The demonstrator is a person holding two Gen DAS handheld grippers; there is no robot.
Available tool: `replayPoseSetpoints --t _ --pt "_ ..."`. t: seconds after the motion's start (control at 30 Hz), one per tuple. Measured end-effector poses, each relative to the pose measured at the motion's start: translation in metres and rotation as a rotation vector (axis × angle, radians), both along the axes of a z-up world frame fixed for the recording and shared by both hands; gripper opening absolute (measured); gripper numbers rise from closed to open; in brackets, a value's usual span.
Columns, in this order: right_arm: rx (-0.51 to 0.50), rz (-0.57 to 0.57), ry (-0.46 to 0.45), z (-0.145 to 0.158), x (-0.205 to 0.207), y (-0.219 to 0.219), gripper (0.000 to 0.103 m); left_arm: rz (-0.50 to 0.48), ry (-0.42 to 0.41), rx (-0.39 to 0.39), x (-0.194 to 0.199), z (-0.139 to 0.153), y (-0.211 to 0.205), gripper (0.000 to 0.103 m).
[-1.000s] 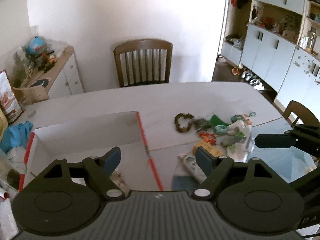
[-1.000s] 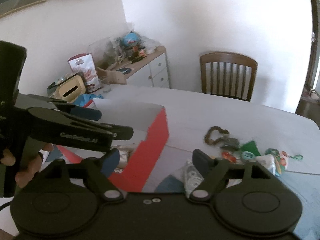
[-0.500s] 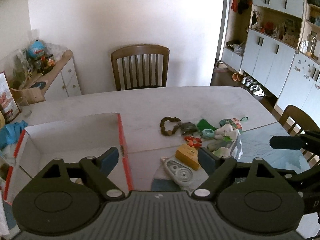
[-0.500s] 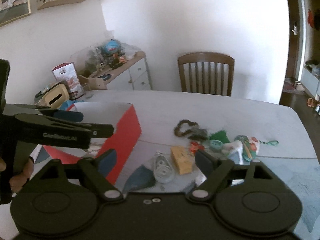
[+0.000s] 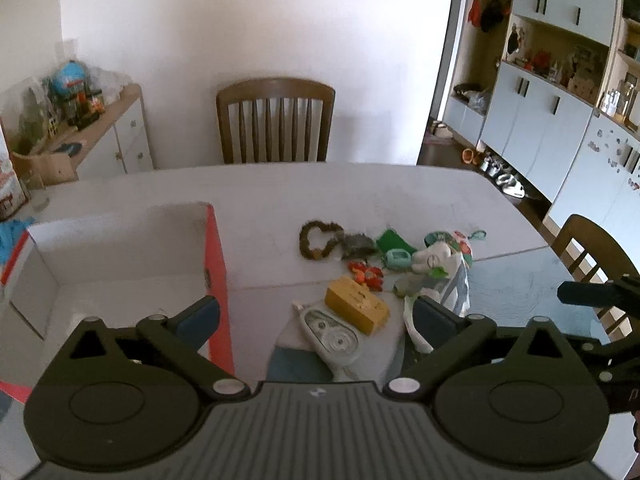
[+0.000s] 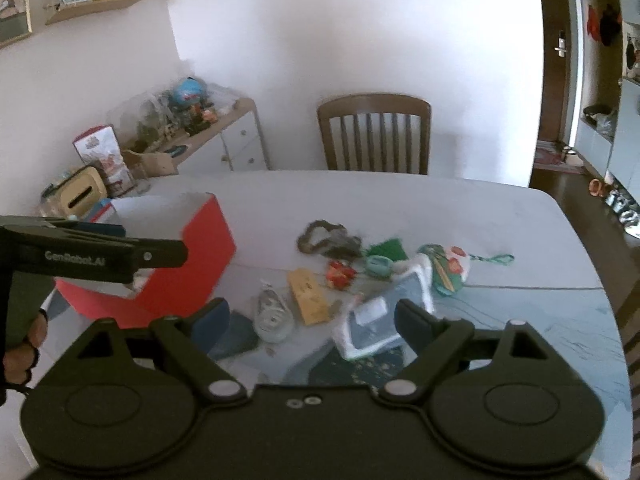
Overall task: Organize objects
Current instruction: 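Move both tools back over the items on the table, then grasp the dark blue-and-white packet with the right tool and lift it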
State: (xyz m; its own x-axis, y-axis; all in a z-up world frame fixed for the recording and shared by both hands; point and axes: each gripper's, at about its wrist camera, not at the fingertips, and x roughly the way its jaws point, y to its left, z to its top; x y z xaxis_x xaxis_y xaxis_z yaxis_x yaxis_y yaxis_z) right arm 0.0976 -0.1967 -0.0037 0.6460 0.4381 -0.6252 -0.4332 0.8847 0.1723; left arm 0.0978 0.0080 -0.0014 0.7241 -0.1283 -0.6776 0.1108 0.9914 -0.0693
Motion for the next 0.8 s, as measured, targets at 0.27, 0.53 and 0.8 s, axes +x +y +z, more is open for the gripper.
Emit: replayPoseSetpoints --t 0.27,0.53,0.8 --pt "-0.012 -0.066 0.028 -0.015 0.017 -0.019 0.09 -0.021 0.01 0.047 0.005 -0.033 -0.017 0.103" --pt "-0.036 -0.148 0.056 -0.032 0.048 -0.026 0.089 0.015 0.008 0.098 0.022 -0.067 -0.034 0.103" --pt "-0.077 -0.201 0.096 -0.055 0.083 -0.017 0.089 0.048 0.019 0.143 0.042 -0.098 -0.051 0.103"
